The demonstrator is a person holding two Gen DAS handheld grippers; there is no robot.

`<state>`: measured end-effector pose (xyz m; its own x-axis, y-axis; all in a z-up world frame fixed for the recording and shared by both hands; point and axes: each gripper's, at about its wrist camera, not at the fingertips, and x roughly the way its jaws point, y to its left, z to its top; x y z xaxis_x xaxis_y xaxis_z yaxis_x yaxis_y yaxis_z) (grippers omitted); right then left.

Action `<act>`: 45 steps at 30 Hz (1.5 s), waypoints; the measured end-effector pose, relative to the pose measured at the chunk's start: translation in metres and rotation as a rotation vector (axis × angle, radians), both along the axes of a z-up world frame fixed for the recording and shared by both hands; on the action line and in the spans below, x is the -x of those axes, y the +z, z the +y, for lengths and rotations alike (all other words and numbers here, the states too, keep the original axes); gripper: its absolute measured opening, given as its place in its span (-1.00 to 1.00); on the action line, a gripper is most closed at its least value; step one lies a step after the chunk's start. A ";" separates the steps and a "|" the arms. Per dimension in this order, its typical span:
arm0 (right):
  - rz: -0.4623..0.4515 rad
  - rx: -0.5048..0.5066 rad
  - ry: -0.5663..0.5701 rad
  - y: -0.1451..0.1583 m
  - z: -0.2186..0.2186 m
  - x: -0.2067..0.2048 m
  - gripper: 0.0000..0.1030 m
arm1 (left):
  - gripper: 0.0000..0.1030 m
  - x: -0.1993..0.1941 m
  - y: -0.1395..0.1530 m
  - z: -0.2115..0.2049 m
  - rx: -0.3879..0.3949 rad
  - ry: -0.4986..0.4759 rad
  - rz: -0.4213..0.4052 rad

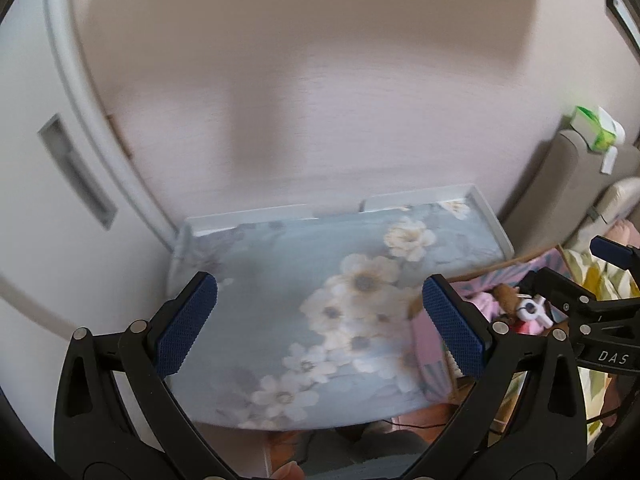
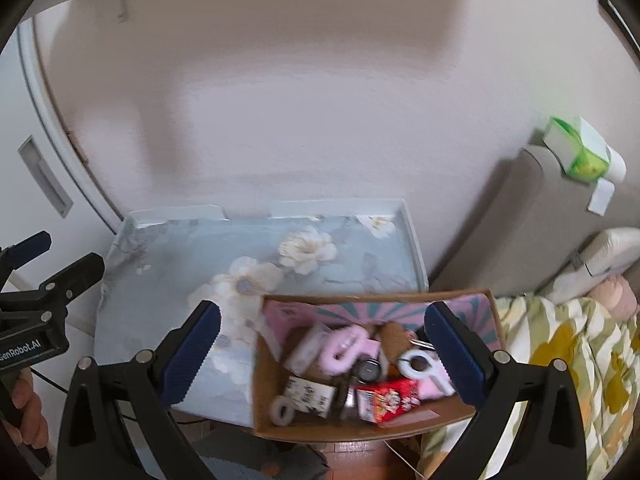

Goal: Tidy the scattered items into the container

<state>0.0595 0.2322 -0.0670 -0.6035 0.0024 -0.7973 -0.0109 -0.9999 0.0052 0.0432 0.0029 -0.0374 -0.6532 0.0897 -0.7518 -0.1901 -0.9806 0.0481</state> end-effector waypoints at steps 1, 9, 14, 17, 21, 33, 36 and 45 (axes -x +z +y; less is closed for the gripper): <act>0.003 0.003 0.007 0.001 -0.007 0.001 0.98 | 0.99 0.000 0.001 -0.006 0.002 0.012 0.001; 0.022 -0.002 0.040 0.008 -0.045 0.007 0.98 | 0.99 -0.002 0.007 -0.042 0.016 0.085 0.026; 0.029 -0.012 0.047 0.009 -0.059 0.009 0.98 | 0.99 -0.002 0.007 -0.051 0.011 0.100 0.027; 0.028 -0.005 0.046 0.007 -0.063 0.010 0.98 | 0.99 -0.003 0.008 -0.055 0.003 0.102 0.028; 0.025 -0.012 0.043 0.005 -0.067 0.011 0.98 | 0.99 -0.002 0.008 -0.059 -0.023 0.099 0.018; 0.044 -0.037 0.031 0.008 -0.073 0.015 0.98 | 0.99 0.001 0.008 -0.057 -0.026 0.084 0.020; 0.043 -0.033 0.033 0.007 -0.074 0.017 0.98 | 0.99 0.004 0.008 -0.056 -0.026 0.081 0.018; 0.042 -0.037 0.042 0.006 -0.076 0.025 0.98 | 0.99 0.013 0.006 -0.055 -0.024 0.078 0.016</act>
